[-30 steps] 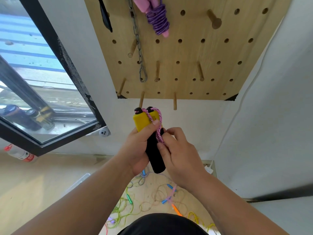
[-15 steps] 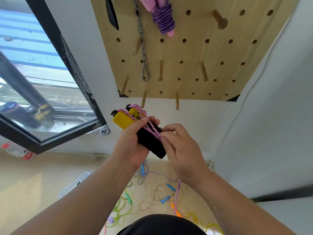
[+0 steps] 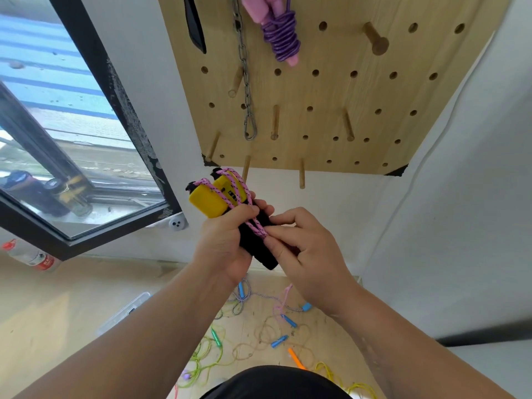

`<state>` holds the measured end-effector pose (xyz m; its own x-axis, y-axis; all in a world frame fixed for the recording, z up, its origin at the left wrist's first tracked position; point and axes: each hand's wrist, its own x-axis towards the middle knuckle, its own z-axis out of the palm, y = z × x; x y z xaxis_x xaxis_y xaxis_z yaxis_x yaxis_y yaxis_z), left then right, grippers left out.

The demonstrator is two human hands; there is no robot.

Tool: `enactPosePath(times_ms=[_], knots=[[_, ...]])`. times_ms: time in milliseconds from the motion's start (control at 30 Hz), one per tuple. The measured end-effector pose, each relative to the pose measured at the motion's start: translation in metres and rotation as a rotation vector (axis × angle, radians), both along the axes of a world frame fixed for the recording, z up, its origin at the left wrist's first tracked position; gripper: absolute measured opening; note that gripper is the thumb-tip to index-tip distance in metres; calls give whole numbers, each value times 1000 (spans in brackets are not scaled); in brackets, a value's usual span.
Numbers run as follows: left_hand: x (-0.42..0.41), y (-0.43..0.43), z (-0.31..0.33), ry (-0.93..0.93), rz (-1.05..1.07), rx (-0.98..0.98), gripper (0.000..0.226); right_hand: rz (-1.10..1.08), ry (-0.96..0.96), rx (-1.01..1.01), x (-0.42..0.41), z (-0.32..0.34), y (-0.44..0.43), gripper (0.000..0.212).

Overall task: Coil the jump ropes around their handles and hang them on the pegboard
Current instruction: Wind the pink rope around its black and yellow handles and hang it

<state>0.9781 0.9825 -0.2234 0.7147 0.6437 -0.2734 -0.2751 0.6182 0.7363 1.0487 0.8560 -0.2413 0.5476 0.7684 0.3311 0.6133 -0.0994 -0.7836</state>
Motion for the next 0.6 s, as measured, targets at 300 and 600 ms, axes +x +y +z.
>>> enactPosePath(times_ms=[300, 600], knots=[[-9, 40, 0, -141, 101, -111, 14, -42, 234, -70, 11, -3, -10, 17], [-17, 20, 5, -113, -49, 60, 26, 162, 483, -312, 15, 11, -5, 54]])
